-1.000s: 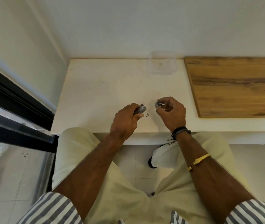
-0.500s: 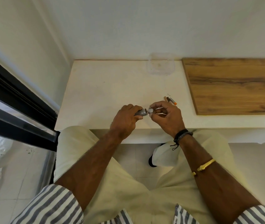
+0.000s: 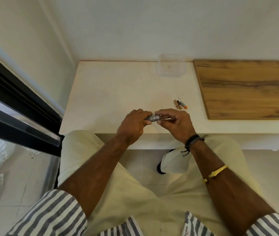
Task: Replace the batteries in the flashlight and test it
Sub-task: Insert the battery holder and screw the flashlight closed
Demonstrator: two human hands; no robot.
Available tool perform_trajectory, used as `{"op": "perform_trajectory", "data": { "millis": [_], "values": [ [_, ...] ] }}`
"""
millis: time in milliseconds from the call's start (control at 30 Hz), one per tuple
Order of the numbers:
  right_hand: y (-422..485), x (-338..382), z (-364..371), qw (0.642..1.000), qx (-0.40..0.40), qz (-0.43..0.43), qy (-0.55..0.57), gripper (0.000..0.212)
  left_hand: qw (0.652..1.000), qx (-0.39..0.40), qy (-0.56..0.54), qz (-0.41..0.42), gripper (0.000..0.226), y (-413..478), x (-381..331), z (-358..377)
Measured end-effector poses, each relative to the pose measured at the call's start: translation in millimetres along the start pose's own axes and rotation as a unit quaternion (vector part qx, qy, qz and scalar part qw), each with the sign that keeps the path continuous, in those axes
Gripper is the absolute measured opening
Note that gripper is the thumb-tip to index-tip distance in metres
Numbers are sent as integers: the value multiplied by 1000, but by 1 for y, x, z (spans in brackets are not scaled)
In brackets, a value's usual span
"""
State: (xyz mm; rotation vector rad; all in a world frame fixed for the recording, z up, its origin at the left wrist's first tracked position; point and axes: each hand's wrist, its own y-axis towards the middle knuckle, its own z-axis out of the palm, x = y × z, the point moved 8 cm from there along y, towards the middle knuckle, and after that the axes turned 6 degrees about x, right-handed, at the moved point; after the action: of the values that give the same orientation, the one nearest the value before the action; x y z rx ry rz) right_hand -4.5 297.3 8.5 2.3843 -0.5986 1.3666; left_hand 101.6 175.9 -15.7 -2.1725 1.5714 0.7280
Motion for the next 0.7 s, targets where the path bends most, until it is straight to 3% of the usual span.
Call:
{"op": "perform_trajectory", "data": {
  "millis": [700],
  "values": [
    [-3, -1, 6, 999, -19, 35, -6, 23, 999, -29, 33, 21, 24, -3, -6, -8]
  ]
}}
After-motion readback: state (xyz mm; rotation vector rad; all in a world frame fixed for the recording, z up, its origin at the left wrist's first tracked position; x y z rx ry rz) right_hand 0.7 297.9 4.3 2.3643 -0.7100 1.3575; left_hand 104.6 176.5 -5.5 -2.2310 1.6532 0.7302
